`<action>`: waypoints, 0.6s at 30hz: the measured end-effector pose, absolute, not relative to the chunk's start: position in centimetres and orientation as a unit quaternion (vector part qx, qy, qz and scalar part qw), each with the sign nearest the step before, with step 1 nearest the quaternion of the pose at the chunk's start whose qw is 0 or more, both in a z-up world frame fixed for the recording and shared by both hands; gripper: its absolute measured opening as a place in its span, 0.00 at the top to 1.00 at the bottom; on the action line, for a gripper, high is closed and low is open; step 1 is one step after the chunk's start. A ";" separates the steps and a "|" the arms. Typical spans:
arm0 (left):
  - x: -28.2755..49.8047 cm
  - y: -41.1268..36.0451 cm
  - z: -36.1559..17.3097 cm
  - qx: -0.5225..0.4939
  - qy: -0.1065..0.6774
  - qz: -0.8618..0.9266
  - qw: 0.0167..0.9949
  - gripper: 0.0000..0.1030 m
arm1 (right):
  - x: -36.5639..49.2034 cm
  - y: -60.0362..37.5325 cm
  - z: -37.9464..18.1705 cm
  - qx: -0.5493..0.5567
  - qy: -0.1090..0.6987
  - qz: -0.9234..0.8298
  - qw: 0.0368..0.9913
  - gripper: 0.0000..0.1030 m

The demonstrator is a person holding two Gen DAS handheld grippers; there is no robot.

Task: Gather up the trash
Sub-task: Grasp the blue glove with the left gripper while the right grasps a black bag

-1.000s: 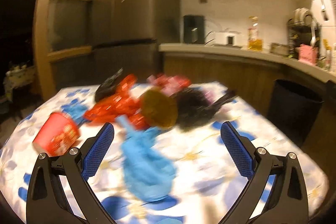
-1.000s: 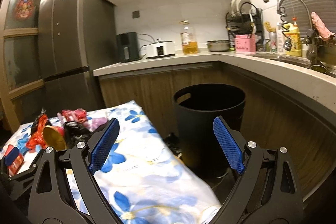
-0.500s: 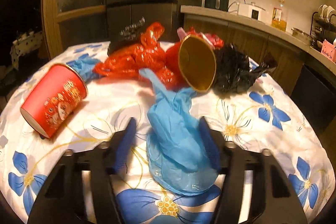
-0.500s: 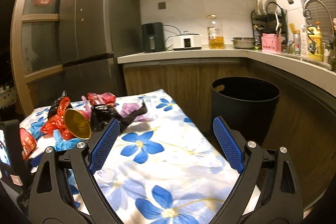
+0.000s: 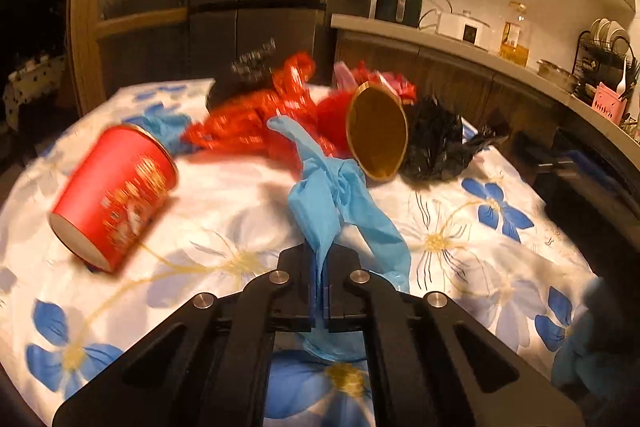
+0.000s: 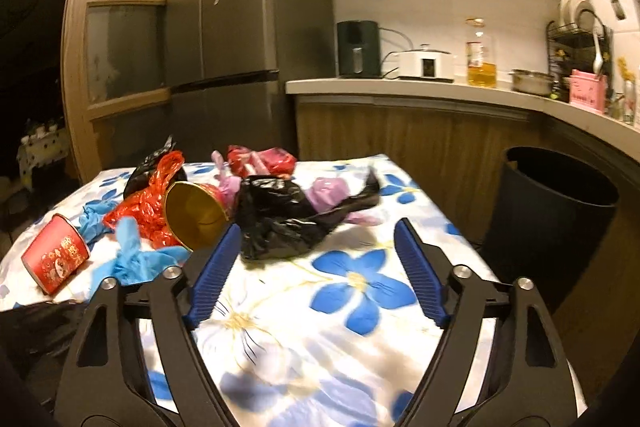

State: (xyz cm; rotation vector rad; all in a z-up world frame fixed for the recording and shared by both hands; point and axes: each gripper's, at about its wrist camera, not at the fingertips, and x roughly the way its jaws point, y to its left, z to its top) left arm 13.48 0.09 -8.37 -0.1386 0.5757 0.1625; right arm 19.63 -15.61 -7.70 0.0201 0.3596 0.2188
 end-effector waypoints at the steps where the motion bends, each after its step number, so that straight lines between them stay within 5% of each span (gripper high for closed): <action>1: 13.3 0.3 -8.0 -0.070 0.278 0.080 0.955 0.99 | 20.1 -15.3 -7.9 0.010 0.182 0.113 0.977 0.35; 13: 13.6 2.5 -6.3 -0.091 0.259 0.078 0.958 0.99 | 25.8 -11.6 -8.6 0.008 0.221 0.153 0.963 0.59; 18: 13.8 2.8 -6.0 -0.092 0.258 0.080 0.959 0.99 | 26.9 -11.1 -9.0 0.006 0.240 0.164 0.957 0.82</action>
